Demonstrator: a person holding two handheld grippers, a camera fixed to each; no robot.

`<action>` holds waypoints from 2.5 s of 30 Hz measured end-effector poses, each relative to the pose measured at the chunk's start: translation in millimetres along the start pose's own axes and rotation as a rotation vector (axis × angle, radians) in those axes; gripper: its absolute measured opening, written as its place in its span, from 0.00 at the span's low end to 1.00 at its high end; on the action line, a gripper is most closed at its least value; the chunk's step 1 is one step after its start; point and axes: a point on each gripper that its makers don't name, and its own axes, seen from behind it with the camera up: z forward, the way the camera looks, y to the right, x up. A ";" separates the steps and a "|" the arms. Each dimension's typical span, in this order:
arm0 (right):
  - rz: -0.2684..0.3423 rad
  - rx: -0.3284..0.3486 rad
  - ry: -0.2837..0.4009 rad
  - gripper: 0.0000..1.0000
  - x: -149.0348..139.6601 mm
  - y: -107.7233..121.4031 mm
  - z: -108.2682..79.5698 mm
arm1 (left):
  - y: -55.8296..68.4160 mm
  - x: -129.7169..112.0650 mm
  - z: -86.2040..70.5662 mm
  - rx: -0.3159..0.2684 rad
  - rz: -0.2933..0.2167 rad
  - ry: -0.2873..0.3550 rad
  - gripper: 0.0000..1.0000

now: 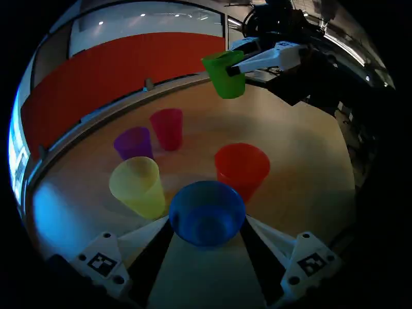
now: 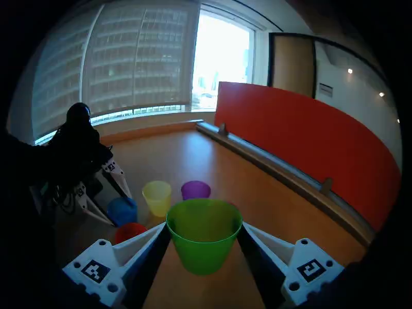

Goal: Pour water

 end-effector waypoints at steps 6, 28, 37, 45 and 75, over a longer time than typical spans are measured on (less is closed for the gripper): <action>0.009 0.001 -0.019 0.90 -10.0 -0.4 4.2 | 0.5 -3.9 -1.5 0.000 0.006 -0.007 0.85; 0.058 0.028 -0.142 0.90 -66.4 -5.1 35.9 | 5.2 -21.1 -22.8 0.004 -0.019 -0.048 0.98; 0.066 0.051 -0.204 0.90 -87.7 -9.1 51.9 | 11.0 -19.5 -41.3 0.014 -0.038 -0.014 0.98; 0.064 0.051 -0.246 0.90 -101.0 -6.6 59.1 | 13.7 -13.3 -54.1 0.020 -0.059 0.029 0.98; 0.075 0.022 -0.304 1.00 -127.1 -9.7 39.1 | 20.6 -10.7 -67.1 0.019 -0.063 0.064 0.98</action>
